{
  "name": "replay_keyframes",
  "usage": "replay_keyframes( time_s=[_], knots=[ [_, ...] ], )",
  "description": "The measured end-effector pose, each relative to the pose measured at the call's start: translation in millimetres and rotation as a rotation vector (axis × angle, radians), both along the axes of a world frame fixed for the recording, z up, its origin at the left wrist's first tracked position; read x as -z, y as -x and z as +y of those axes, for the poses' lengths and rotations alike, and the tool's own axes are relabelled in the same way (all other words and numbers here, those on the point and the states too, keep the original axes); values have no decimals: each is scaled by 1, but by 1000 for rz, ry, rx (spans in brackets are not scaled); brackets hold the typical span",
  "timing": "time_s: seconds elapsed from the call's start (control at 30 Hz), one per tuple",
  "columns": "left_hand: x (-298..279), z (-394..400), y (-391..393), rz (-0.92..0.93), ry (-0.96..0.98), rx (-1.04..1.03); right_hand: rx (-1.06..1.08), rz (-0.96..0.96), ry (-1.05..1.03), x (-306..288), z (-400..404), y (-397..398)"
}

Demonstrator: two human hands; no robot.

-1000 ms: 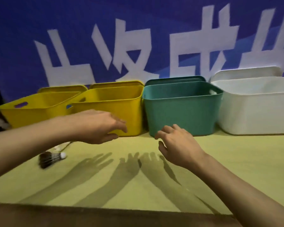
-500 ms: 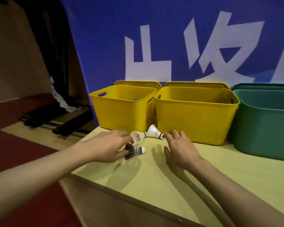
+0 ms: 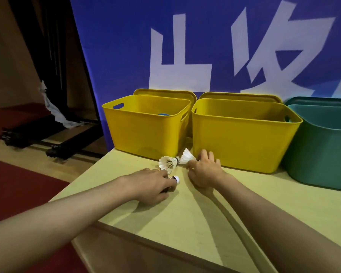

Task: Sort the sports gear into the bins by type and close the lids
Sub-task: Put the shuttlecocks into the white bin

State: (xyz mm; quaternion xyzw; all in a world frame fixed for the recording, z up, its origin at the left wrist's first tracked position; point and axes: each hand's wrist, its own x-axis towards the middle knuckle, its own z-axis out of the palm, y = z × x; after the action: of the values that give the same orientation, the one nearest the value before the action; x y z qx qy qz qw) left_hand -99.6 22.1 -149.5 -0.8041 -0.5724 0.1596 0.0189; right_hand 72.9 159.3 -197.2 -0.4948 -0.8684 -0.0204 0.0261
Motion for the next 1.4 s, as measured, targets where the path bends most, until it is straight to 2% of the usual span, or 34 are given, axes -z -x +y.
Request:
replay_keyframes(
  time_s=[0.1,0.23,0.37,0.6,0.7,0.9,1.03,1.13,1.27,1.33,1.4],
  knots=[
    [-2,0,-2,-9,27,-11,-13,-129,-7,1,5,-6],
    [-16,-8,-10,-8,38,-14,-61,-90,3,-1,4,-12],
    [-33,-9,-25,-21,-33,5,-108,-82,-92,-9,-11,-32],
    [-59,11,-98,-43,-97,114,-207,68,-293,-42,-54,-178],
    [-73,25,-161,-45,-126,225,-129,103,-358,-60,-70,-265],
    [-100,51,-305,-78,-234,572,78,177,-474,-101,-106,-414],
    [-116,70,-380,-89,-277,673,231,172,-542,-130,-108,-500],
    [-131,83,-421,-82,-284,699,348,162,-572,-156,-78,-560],
    [-156,102,-463,-69,-314,695,505,117,-400,-188,-14,-622],
    [-170,114,-484,-56,-327,685,561,61,-294,-186,7,-640],
    [-185,126,-505,-35,-334,670,578,40,-285,-172,9,-642]
  ],
)
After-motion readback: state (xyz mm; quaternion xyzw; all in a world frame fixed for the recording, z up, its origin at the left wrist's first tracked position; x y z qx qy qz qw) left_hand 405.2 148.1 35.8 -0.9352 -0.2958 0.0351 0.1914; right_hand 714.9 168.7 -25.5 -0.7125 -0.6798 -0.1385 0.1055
